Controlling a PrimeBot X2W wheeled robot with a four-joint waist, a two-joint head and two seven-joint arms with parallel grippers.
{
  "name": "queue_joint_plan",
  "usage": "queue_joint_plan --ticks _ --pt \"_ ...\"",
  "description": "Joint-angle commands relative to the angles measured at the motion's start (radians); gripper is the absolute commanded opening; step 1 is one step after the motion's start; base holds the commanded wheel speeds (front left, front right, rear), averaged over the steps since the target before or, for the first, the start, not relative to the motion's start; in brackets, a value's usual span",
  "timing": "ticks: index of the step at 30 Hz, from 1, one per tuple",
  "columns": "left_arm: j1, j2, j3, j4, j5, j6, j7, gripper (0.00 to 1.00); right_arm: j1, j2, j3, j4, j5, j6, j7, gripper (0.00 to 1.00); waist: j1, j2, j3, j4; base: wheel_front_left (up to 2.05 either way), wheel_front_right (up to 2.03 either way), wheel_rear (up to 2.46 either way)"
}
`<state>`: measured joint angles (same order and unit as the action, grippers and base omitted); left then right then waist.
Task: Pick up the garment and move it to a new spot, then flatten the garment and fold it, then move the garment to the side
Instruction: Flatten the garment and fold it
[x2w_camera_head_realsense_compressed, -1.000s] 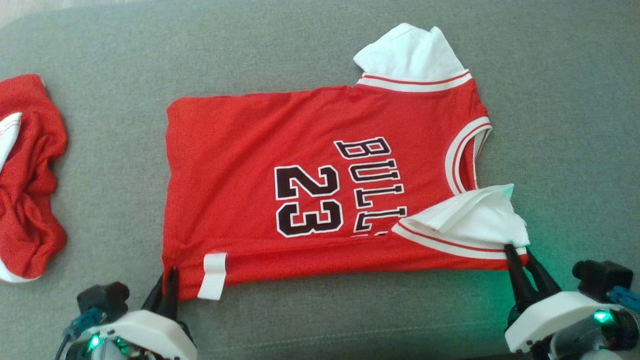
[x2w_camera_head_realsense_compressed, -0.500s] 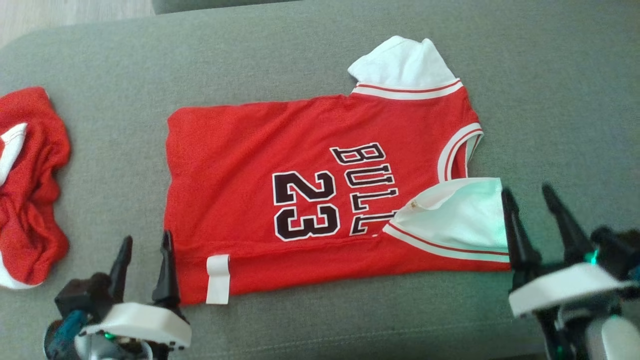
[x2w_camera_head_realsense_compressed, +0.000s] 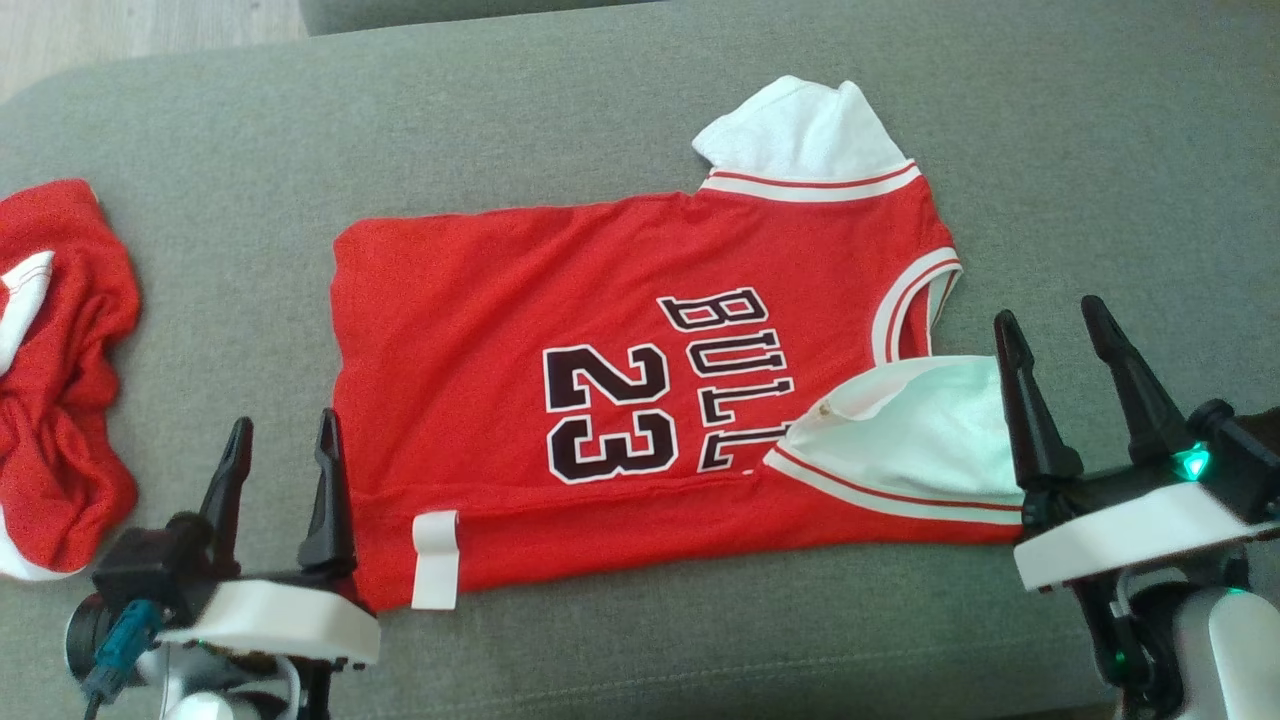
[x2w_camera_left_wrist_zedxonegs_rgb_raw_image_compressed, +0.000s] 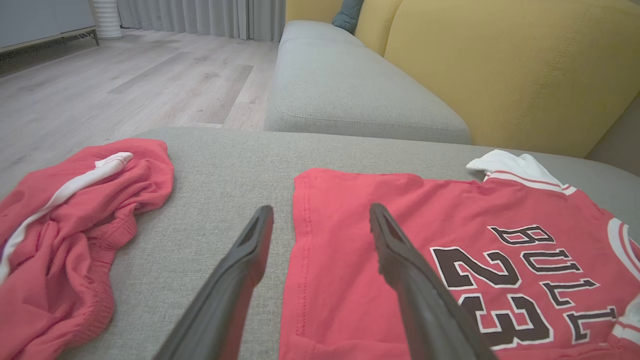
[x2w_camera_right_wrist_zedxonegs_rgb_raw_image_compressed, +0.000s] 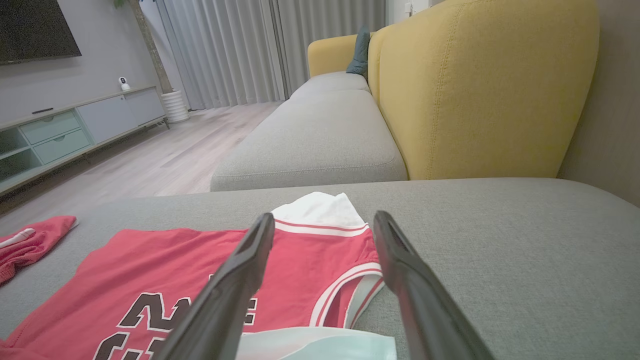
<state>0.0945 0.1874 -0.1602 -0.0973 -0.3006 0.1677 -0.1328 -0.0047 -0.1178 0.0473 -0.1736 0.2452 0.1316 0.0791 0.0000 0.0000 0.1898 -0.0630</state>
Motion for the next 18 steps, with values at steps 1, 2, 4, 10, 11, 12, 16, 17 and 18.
queue_joint_plan --ticks 1,2,4,10,11,12,16,17,18 --pt "-0.037 0.019 0.028 -0.039 0.008 0.006 -0.003 1.00 -0.022 -0.013 0.021 -0.040 -0.001 -0.001 -0.002 1.00 0.0000 0.0000 0.002 -0.001 0.00 0.00 0.00" --pt "-0.038 0.020 0.027 -0.040 0.009 0.007 -0.002 1.00 -0.021 -0.012 0.021 -0.039 -0.001 -0.001 -0.002 1.00 0.0000 0.0000 0.003 -0.002 0.00 0.00 0.00" --pt "-0.044 0.024 0.024 -0.041 0.012 0.006 -0.003 1.00 -0.022 -0.011 0.020 -0.038 -0.001 -0.001 -0.004 1.00 0.0000 0.0000 0.007 -0.002 0.00 0.00 0.00" --pt "-0.118 0.030 0.006 -0.015 0.017 -0.013 0.000 1.00 -0.029 -0.008 0.014 -0.042 0.002 -0.001 -0.006 1.00 0.0000 0.0000 0.045 0.000 0.00 0.00 0.00" --pt "-0.143 0.029 0.004 0.000 0.012 -0.021 -0.002 1.00 -0.032 -0.007 0.017 -0.043 0.002 -0.001 -0.006 1.00 0.0000 0.0000 0.057 -0.001 0.00 0.00 0.00" --pt "-0.172 0.026 0.002 0.020 0.003 -0.032 -0.004 1.00 -0.034 -0.004 0.019 -0.045 0.002 -0.001 -0.006 1.00 0.0000 0.0000 0.070 -0.002 0.00 0.00 0.00" --pt "-0.310 0.028 0.002 0.146 -0.027 -0.078 -0.006 1.00 -0.051 0.006 0.032 -0.051 -0.007 -0.001 -0.009 1.00 0.0000 0.0000 0.129 -0.016 0.00 0.00 0.00" --pt "-0.346 0.031 0.003 0.184 -0.031 -0.090 -0.010 1.00 -0.056 0.008 0.036 -0.050 -0.010 -0.001 -0.009 1.00 0.0000 0.0000 0.143 -0.022 0.00 0.00 0.00" --pt "-0.380 0.034 0.003 0.222 -0.035 -0.102 -0.012 1.00 -0.060 0.010 0.039 -0.048 -0.013 -0.001 -0.010 1.00 0.0000 0.0000 0.159 -0.027 0.00 0.00 0.00"
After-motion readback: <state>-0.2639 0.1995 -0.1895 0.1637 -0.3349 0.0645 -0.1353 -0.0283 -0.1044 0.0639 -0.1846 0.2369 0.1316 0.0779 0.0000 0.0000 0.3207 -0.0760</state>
